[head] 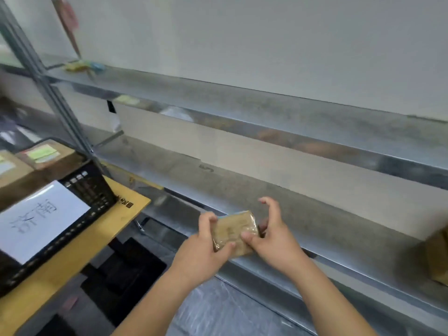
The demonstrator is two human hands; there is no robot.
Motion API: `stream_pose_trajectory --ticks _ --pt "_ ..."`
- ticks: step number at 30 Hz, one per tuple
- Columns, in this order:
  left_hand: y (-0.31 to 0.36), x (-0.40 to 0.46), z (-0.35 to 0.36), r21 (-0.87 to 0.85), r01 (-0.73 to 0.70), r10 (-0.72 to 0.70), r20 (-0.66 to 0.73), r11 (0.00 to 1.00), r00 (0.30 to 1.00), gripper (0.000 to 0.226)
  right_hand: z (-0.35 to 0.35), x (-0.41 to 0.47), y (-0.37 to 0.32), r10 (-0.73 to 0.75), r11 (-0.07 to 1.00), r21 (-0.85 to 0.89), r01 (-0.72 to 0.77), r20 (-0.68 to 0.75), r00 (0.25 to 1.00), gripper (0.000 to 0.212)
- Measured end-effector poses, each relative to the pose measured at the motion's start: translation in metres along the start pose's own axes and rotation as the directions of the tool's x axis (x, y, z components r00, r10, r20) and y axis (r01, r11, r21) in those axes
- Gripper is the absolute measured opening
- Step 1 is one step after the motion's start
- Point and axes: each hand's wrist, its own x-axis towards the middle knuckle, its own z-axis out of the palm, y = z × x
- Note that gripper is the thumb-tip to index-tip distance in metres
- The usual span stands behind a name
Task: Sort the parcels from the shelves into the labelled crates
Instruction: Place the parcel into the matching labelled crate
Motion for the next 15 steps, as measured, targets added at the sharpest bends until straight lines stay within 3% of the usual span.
stream_pose_trajectory --ticks 3,6,11,15 --pt "-0.035 -0.034 -0.045 0.012 0.031 -0.030 -0.063 0.999 0.998 0.116 0.044 -0.005 -0.035 -0.061 0.998 0.012 0.060 0.219 0.974 0.119" --pt "-0.066 -0.066 -0.085 0.038 0.018 -0.013 -0.147 0.999 0.989 0.129 0.093 -0.009 -0.066 -0.140 0.978 -0.104 0.181 0.315 0.939 0.132" --pt "-0.110 -0.117 -0.135 0.022 0.064 -0.056 -0.266 0.998 0.962 0.124 0.165 -0.018 -0.104 -0.272 0.939 -0.073 0.335 0.437 0.857 0.112" --pt "-0.146 -0.151 -0.161 0.020 0.134 -0.121 -0.322 0.991 0.939 0.114 0.212 -0.028 -0.130 -0.382 0.908 0.021 0.419 0.455 0.805 0.096"
